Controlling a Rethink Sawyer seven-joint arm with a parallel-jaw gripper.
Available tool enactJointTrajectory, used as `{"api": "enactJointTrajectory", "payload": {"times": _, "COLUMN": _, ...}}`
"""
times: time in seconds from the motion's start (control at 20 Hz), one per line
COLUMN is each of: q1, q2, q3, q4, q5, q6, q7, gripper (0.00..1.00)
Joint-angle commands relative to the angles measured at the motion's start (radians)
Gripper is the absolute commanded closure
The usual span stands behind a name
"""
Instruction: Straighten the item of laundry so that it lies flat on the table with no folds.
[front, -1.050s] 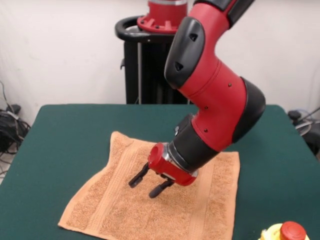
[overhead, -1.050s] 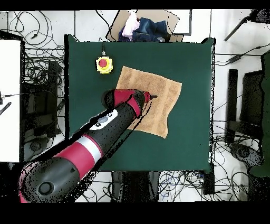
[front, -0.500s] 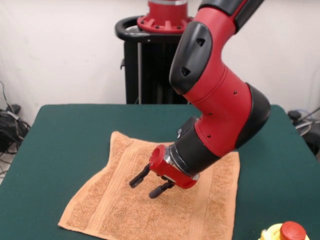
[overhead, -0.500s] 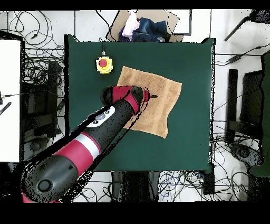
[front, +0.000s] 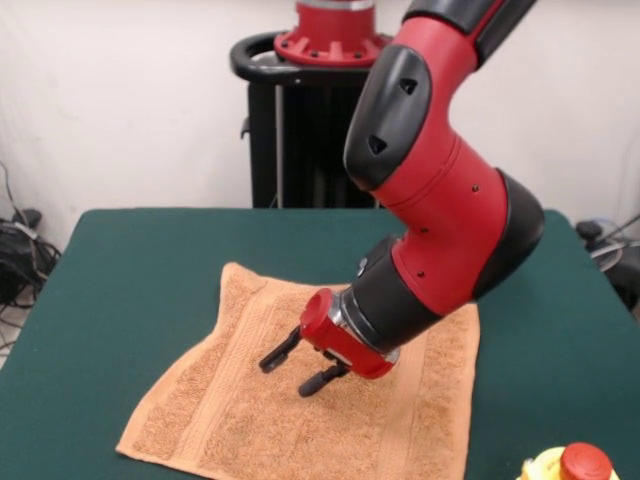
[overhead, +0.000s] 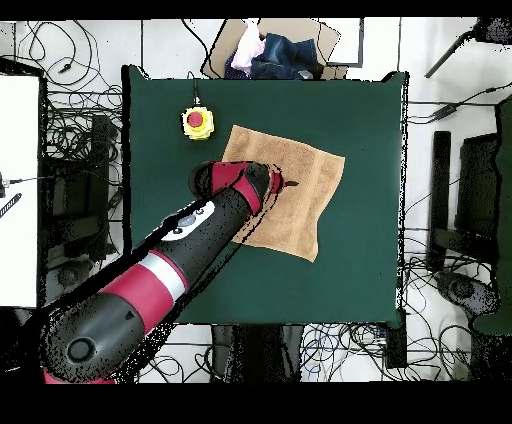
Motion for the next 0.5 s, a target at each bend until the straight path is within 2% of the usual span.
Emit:
{"api": "enactJointTrajectory", "payload": {"times": 0.05, "q1": 0.025, "q2": 0.13, "q3": 0.174, "q4": -0.091, "q5": 0.102, "q6": 0.063, "q7": 0.346, "gripper": 0.0}}
{"api": "enactJointTrajectory", "payload": {"times": 0.5, "q1": 0.031, "q2": 0.177, "q3": 0.138, "q4": -0.179, "q5": 0.133, "q6": 0.131, "q7": 0.43, "gripper": 0.0}}
